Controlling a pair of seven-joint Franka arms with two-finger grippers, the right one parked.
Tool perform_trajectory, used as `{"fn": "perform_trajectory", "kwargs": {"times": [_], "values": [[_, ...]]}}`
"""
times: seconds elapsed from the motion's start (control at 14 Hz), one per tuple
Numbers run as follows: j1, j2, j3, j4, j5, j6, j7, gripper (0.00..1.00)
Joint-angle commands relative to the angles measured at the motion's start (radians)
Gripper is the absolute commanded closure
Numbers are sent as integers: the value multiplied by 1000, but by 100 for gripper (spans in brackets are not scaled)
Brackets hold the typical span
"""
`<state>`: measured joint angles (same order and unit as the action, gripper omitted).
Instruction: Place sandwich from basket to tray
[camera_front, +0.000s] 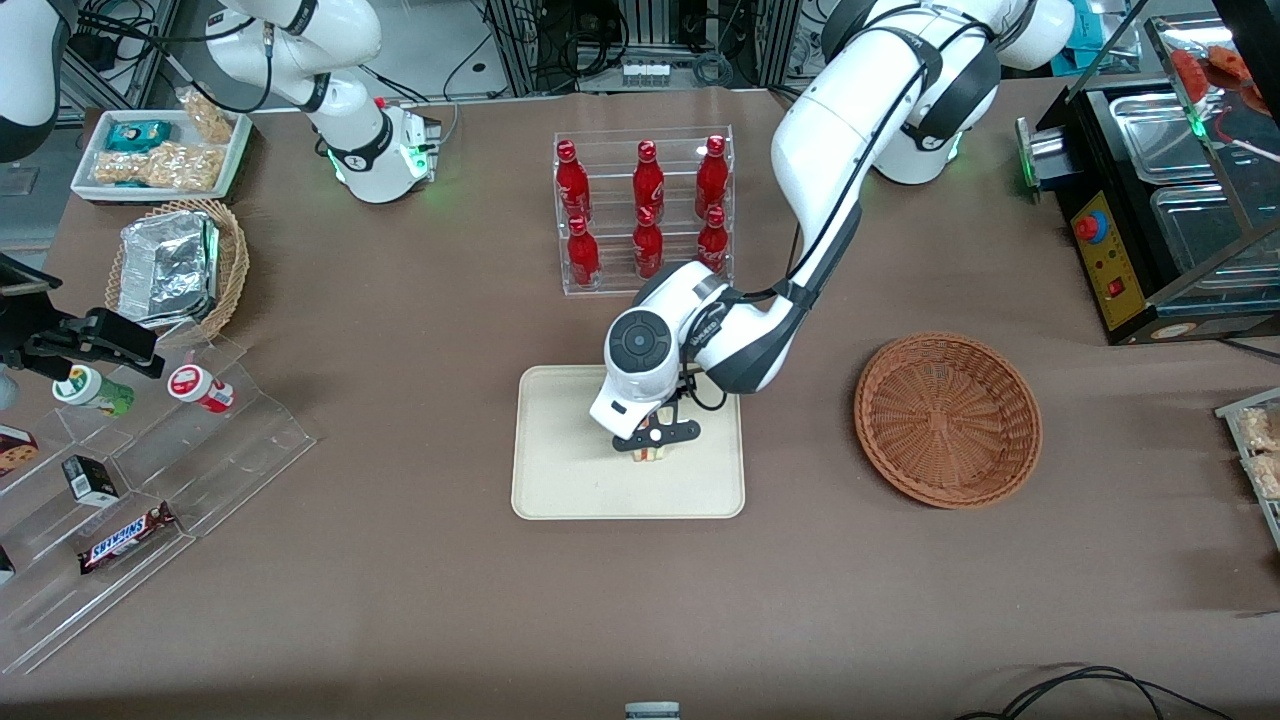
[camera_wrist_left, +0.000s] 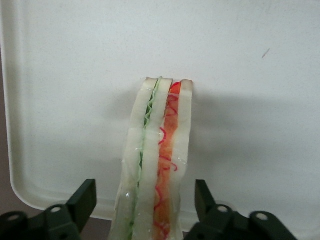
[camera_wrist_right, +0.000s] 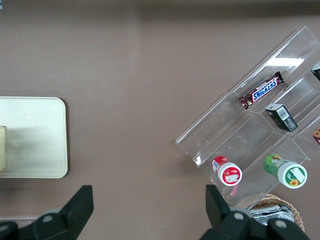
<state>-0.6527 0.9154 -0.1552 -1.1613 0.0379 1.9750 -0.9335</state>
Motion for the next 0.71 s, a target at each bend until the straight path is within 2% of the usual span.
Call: {"fn": "perform_trajectory", "kwargs": {"times": [0.0,0.14,0.29,0.43,0.64], "values": [[-4,-53,16,25,11,-109,-25,0],[22,-131,16,23,11,-252,-9,0],[105,-220,7,14,-12,-346,80,0],[174,-311,6,9,-122,-473,197,0],[329,-449,5,-18,-171,-732,416,0]]}}
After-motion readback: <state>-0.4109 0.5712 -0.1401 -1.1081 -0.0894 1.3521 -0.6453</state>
